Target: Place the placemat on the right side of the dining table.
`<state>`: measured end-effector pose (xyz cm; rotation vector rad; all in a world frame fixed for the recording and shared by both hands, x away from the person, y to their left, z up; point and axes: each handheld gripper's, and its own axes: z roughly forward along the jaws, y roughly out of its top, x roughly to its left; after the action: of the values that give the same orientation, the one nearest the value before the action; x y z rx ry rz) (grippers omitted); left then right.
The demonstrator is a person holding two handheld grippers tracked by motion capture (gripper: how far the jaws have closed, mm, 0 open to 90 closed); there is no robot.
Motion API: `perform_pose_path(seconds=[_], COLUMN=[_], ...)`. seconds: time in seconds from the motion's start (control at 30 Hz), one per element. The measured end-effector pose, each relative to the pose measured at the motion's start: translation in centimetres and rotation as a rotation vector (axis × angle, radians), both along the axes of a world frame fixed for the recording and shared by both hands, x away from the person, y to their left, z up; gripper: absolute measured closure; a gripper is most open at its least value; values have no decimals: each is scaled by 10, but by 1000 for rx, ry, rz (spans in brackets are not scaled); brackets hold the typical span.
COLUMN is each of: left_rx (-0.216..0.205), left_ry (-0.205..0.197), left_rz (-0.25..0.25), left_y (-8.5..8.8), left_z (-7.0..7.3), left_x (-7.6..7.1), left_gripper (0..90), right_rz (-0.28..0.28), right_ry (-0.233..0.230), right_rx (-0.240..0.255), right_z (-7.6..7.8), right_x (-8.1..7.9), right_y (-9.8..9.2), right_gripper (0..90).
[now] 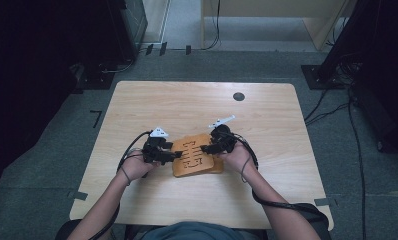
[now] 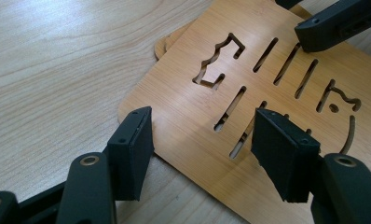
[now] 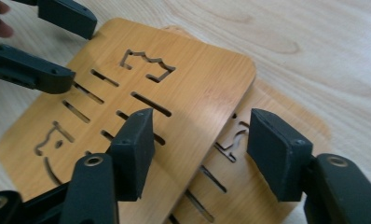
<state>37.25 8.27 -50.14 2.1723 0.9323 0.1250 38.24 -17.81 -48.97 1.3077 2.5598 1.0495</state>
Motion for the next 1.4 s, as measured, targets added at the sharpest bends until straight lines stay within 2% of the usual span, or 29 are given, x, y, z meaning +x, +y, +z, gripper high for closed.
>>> perform_pose_path(seconds=[0.1, 0.27, 0.33, 0.37, 0.6, 0.8, 0.83, 1.0, 1.13, 1.2, 1.33, 1.4], left_rx=[-6, -16, -27, -33, -61, -130, -156, -188, -196, -194, -173, -175], left_ry=[0, 5, 9, 12, 24, 84, 107, 142, 145, 143, 108, 108], left_rz=[7, 2, 1, 0, -1, 12, 13, -11, -43, -46, -49, -47], left_y=[-1, 0, 1, 1, 3, 6, 6, 5, 4, 3, 3, 3], left_z=[0, -1, -1, -1, -2, -3, -3, -3, -3, -3, -4, -4], left_x=[0, 0, 0, 0, 1, 5, 5, 5, 3, 3, 2, 2], left_gripper=[370, 356, 349, 339, 316, 292, 289, 285, 268, 267, 267, 266], right_rz=[3, 0, 5, -1, -8, -13, -16, -18, -12, -14, -43, -50], right_ry=[13, 23, 17, 13, 18, 25, 35, 38, 49, 52, 59, 64], right_rx=[1, 3, 12, 31, 75, 109, 126, 162, 187, 184, 166, 189], right_z=[-2, 4, 9, 15, 26, 40, 45, 56, 63, 64, 59, 56], right_x=[-1, 0, -1, -2, -4, -8, -10, -12, -16, -17, -16, -15], right_y=[5, 5, 5, 5, 5, 6, 6, 5, 5, 5, 3, 1], right_gripper=[395, 416, 421, 424, 445, 449, 453, 466, 486, 496, 512, 516])
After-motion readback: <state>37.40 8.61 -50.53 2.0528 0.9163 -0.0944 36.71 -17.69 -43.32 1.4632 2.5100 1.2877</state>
